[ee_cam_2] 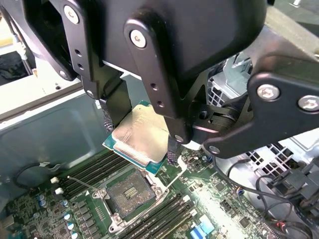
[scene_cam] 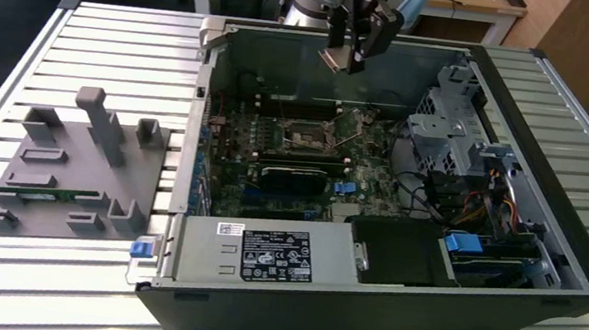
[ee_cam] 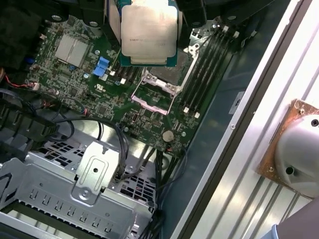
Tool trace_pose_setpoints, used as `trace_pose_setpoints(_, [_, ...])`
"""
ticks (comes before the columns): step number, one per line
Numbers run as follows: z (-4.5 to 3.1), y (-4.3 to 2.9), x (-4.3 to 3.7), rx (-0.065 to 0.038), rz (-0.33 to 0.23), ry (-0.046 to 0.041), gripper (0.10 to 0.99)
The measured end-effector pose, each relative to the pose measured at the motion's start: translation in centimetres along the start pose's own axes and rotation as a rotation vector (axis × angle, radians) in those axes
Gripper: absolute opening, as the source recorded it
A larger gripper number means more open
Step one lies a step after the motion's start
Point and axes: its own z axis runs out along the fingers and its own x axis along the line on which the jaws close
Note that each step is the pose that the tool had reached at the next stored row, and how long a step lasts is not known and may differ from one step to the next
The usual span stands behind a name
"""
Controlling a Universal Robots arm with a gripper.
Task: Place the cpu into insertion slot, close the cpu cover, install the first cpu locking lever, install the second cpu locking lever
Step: 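Place the cpu into insertion slot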
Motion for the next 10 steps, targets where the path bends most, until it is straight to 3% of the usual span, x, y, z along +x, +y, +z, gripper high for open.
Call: trace_pose_setpoints(10, [0.01,0.0,0.0,-0.001,0.058,-0.0055,0.541])
